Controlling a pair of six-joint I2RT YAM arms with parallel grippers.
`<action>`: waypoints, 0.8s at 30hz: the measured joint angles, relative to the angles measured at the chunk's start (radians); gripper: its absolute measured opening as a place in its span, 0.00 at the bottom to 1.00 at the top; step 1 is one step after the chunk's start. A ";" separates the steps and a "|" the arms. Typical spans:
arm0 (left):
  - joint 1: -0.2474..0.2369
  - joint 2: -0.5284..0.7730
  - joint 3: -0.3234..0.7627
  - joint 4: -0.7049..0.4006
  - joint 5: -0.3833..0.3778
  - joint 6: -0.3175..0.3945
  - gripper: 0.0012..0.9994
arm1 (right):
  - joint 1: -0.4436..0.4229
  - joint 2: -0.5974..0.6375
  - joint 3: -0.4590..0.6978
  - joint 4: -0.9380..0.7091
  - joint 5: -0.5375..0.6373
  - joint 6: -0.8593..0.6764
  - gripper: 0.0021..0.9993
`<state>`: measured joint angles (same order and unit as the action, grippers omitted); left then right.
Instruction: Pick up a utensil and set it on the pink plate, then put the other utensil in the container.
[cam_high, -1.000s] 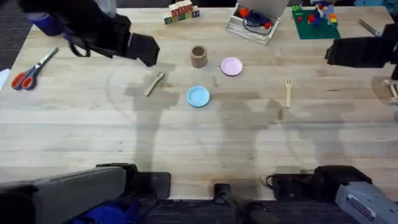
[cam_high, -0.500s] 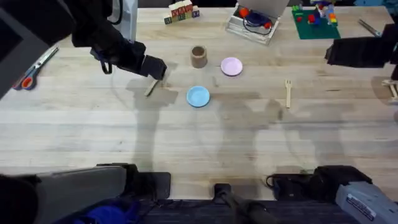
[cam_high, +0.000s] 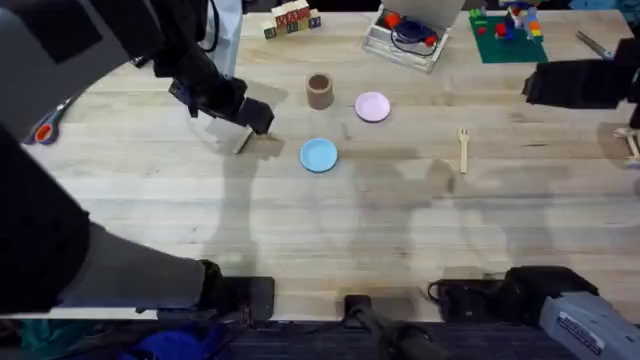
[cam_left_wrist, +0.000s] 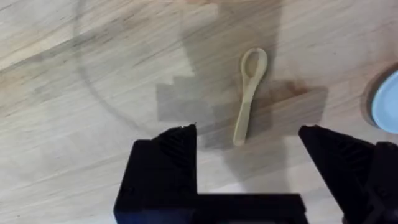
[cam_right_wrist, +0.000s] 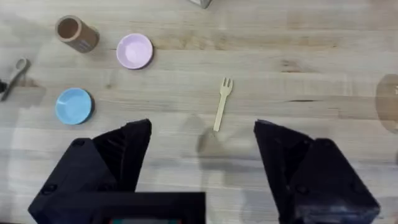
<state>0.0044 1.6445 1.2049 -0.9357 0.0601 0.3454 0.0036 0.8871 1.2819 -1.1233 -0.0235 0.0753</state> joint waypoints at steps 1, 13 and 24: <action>0.000 0.009 0.000 0.007 0.000 0.000 1.00 | 0.000 0.000 0.000 0.000 0.000 0.000 1.00; -0.034 0.069 -0.001 0.077 0.000 0.025 0.99 | 0.000 0.000 0.000 0.000 0.000 0.000 1.00; -0.067 0.133 -0.001 0.062 -0.002 0.041 0.99 | 0.000 0.000 0.000 0.000 0.000 0.000 1.00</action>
<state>-0.0628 1.7773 1.2041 -0.8733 0.0582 0.3864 0.0036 0.8871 1.2819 -1.1233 -0.0235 0.0753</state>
